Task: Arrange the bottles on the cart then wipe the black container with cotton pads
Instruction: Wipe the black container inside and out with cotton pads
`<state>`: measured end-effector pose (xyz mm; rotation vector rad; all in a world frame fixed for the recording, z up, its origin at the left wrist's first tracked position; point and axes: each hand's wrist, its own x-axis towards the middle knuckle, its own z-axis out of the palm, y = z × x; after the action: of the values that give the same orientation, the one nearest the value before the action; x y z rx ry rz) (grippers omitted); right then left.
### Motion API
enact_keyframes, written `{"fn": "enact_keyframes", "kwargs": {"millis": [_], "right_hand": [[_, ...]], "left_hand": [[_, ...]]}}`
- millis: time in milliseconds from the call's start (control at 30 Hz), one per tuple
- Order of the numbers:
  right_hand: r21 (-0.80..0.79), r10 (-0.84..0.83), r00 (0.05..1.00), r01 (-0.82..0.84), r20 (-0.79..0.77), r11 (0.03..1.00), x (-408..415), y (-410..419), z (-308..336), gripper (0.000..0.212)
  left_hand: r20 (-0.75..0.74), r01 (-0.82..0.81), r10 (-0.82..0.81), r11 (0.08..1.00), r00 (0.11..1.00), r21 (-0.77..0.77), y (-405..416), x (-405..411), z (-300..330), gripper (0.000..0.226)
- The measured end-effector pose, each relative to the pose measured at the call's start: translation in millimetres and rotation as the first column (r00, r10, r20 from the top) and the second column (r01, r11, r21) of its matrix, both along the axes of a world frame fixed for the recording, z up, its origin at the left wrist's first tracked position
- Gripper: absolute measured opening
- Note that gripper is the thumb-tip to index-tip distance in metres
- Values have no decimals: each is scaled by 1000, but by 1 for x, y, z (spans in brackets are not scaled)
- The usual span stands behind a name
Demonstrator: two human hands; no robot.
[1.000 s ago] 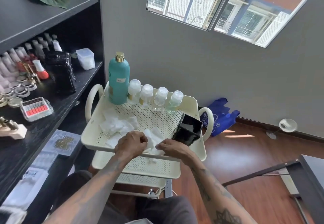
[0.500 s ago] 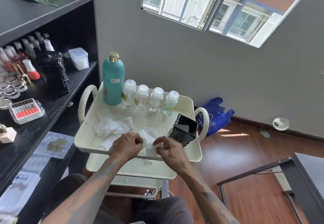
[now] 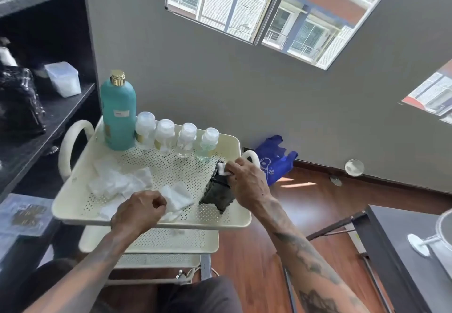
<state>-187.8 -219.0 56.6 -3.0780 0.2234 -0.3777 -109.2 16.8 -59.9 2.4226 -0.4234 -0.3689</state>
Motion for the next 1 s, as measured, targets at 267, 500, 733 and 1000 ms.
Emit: {"fn": "enact_keyframes", "kwargs": {"millis": [267, 500, 733, 1000], "right_hand": [[-217, -110, 834, -12, -541, 976, 43, 1, 18, 14], [-176, -193, 658, 94, -728, 980, 56, 13, 19, 17], [26, -55, 661, 111, -748, 993, 31, 5, 49, 36], [429, -40, 884, 265, -466, 864, -12, -26, 15, 108]], "left_hand": [[-19, -11, 10, 1000, 1000, -8, -2, 0, 0, 8], [-63, -10, 11, 1000, 998, 6, -2, -1, 2, 10], [-243, 16, -32, 997, 969, -70, 0, 8, 1, 22], [-127, 240, -227, 966, 966, 97, 4, 17, 14, 21]]}}
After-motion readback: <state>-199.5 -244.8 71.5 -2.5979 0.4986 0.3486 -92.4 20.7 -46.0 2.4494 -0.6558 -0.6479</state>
